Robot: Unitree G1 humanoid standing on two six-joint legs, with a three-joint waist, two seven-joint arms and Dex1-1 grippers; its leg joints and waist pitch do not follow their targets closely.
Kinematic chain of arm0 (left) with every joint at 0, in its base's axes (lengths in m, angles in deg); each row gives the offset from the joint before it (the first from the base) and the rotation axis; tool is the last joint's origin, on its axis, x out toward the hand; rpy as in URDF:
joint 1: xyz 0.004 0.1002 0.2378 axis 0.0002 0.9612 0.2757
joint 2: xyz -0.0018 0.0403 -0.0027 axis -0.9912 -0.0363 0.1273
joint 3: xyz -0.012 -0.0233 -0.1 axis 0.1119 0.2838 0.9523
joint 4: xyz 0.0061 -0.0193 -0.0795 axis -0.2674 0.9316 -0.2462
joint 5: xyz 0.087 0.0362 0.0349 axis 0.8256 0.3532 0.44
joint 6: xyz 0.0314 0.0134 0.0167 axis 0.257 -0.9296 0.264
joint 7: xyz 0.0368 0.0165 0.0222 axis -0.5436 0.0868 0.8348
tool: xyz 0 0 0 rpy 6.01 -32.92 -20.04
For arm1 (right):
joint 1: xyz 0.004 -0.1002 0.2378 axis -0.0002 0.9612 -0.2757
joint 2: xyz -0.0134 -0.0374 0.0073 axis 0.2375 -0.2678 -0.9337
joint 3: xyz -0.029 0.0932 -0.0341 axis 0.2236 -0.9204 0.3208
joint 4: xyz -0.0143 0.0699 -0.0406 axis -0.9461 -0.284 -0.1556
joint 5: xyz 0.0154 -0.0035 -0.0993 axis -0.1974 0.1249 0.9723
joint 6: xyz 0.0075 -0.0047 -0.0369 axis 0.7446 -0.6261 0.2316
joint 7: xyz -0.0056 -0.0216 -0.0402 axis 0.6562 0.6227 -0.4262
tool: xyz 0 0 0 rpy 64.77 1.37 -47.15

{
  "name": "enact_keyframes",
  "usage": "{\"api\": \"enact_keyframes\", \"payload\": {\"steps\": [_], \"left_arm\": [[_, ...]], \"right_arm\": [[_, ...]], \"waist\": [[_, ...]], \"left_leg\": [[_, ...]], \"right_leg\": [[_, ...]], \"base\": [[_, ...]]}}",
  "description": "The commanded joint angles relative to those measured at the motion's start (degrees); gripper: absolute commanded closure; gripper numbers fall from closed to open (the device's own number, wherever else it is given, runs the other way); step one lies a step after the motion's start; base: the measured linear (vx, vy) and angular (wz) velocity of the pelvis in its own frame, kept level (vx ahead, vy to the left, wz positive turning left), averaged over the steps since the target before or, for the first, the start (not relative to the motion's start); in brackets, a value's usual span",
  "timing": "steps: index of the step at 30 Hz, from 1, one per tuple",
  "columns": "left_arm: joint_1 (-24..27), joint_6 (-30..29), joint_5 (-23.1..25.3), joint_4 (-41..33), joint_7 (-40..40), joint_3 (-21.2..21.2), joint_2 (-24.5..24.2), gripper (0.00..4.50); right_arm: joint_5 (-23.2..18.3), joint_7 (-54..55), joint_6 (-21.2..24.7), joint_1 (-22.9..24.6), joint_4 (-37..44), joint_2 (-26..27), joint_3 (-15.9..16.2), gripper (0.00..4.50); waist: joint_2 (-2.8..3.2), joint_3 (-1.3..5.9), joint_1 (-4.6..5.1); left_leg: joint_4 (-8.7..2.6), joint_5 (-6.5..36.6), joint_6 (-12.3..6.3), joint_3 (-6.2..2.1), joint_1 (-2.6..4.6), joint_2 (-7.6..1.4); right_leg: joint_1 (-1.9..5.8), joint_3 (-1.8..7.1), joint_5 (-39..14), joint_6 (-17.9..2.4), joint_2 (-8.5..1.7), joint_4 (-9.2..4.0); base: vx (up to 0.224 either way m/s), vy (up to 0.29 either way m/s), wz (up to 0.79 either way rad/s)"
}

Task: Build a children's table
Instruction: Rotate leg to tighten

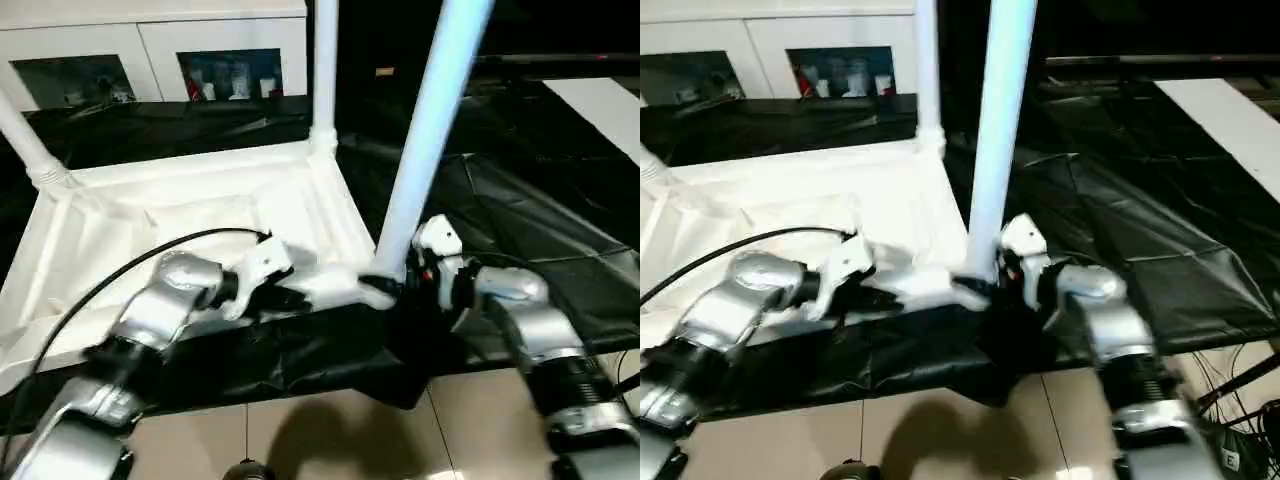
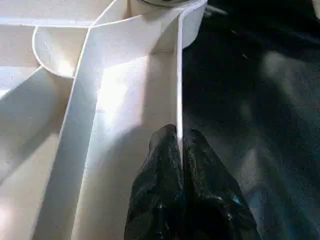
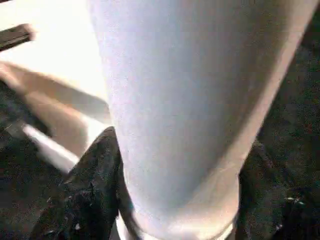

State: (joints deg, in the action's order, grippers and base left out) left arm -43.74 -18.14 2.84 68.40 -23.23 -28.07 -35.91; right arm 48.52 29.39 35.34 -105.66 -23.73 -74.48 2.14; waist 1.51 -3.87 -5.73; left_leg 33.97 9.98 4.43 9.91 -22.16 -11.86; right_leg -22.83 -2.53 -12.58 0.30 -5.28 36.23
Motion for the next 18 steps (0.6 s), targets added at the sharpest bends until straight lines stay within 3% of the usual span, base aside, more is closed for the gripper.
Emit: {"api": "enact_keyframes", "payload": {"steps": [1,4,5,6,9,12,17,18], "left_arm": [[-2.4,-0.6,0.3,1.7,6.1,2.0,1.5,4.5],[-6.6,-3.2,1.1,7.3,16.3,3.9,6.6,4.5],[-7.5,-3.9,1.2,8.3,18.8,4.4,7.9,4.5],[-8.2,-4.5,1.3,9.2,21.0,4.7,9.0,4.5],[-10.3,-3.9,2.1,13.2,25.7,4.6,12.2,4.5],[-10.1,-3.6,2.1,13.3,24.4,4.2,12.9,4.5],[-9.5,-2.9,1.8,13.2,21.4,3.6,12.2,4.5],[-9.5,-2.9,1.8,13.2,21.4,3.6,12.2,4.5]], "right_arm": [[-0.8,2.3,3.0,1.3,-2.8,2.1,0.8,1.83],[0.6,16.5,2.8,-1.2,-7.8,8.3,-1.2,1.83],[0.6,20.4,2.9,-2.3,-9.6,9.9,-2.0,1.83],[0.2,23.7,3.0,-3.4,-11.2,11.3,-3.0,1.83],[-1.4,33.7,2.1,-8.3,-17.4,16.2,-7.7,1.83],[-1.3,34.9,0.7,-10.1,-19.3,17.2,-8.0,1.83],[-1.2,32.1,-1.6,-11.8,-20.4,18.0,-7.8,1.83],[-1.2,32.0,-1.7,-11.8,-20.3,18.0,-7.9,1.48]], "waist": [[-0.35,3.02,0.53],[-0.3,2.98,0.73],[-0.09,2.91,0.94],[-0.24,2.98,1.02],[-0.1,2.91,1.22],[-0.24,3.1,1.07],[-0.27,3.15,1.1],[-0.32,3.14,1.09]], "left_leg": [[-4.42,11.5,-1.42,0.19,1.26,-0.82],[-4.74,13.0,0.19,0.12,1.35,-0.78],[-4.83,12.8,0.89,0.17,1.4,-0.67],[-4.9,13.5,1.17,0.01,1.37,-0.61],[-4.99,14.3,1.34,0.04,1.21,-0.46],[-4.93,12.8,0.7,0.06,1.06,-0.45],[-4.82,10.5,-0.8,0.12,0.83,-0.47],[-4.84,10.9,-0.91,0.16,0.87,-0.46]], "right_leg": [[2.32,1.81,-5.8,-14.2,-2.13,-4.61],[2.27,1.95,-9.1,-13.2,-2.31,-4.95],[1.93,2.05,-9.5,-13.1,-2.31,-5.02],[2.18,1.88,-10.9,-12.6,-2.29,-5.18],[1.96,2.0,-11.6,-11.7,-2.31,-5.48],[2.18,1.91,-8.4,-11.3,-2.23,-5.38],[2.38,1.75,-3.7,-12.3,-2.16,-4.96],[2.4,1.76,-4.3,-12.4,-2.18,-5.05]], "base": [[0.0,0.0,0.0],[0.0,0.0,0.0],[0.0,0.0,0.0],[0.0,0.0,0.0],[0.0,0.0,0.0],[0.0,0.0,0.0],[0.0,0.0,0.0],[0.0,0.0,0.0]]}}
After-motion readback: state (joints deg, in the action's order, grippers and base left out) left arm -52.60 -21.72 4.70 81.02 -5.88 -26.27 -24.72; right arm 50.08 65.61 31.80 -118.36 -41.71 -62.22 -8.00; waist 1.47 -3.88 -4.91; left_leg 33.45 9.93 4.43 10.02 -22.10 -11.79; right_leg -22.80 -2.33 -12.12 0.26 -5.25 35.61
